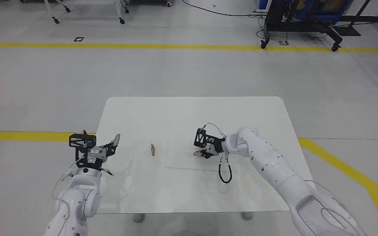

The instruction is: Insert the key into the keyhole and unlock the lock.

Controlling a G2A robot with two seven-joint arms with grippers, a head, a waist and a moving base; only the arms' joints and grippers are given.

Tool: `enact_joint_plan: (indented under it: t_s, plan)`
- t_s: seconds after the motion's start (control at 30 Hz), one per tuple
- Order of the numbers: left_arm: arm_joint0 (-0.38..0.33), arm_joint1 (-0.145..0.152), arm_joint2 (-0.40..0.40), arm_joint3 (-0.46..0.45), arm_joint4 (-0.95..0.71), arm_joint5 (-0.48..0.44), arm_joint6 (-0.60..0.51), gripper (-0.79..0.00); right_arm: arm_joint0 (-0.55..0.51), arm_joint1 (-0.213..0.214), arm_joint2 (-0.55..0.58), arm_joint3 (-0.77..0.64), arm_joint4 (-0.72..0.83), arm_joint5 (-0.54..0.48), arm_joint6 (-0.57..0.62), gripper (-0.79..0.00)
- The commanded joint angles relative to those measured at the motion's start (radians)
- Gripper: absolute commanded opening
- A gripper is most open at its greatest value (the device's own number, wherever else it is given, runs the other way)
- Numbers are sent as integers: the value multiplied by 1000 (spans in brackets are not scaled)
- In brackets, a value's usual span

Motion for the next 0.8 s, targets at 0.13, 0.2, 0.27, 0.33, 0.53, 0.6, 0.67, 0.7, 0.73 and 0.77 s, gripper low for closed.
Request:
enact_joint_plan:
  t_s: [0.13, 0.2, 0.27, 0.33, 0.53, 0.6, 0.67, 0.7, 0.73, 0.77]
  plan:
    - [0, 0, 0, 0, 0, 0, 0, 0, 14, 1, 2, 19, -16, -20, -64, -785]
    - [0, 0, 0, 0, 0, 0, 0, 0, 13, 7, 10, 5, -33, -33, -84, -785]
    - [0, 0, 0, 0, 0, 0, 0, 0, 9, 17, 24, -20, -55, -40, -104, -785]
    - [0, 0, 0, 0, 0, 0, 0, 0, -2, 29, 42, -55, -78, -44, -119, -785]
    - [0, 0, 0, 0, 0, 0, 0, 0, -68, 76, 129, -213, -152, -50, -200, -785]
    - [0, 0, 0, 0, 0, 0, 0, 0, -102, 92, 172, -267, -146, -71, -263, -785]
    - [0, 0, 0, 0, 0, 0, 0, 0, -139, 107, 223, -296, -101, -99, -339, -785]
    - [0, 0, 0, 0, 0, 0, 0, 0, -155, 112, 245, -298, -70, -115, -371, -785]
    - [0, 0, 0, 0, 0, 0, 0, 0, -159, 113, 253, -297, -56, -122, -383, -785]
    - [0, 0, 0, 0, 0, 0, 0, 0, -159, 113, 253, -297, -56, -122, -383, -785]
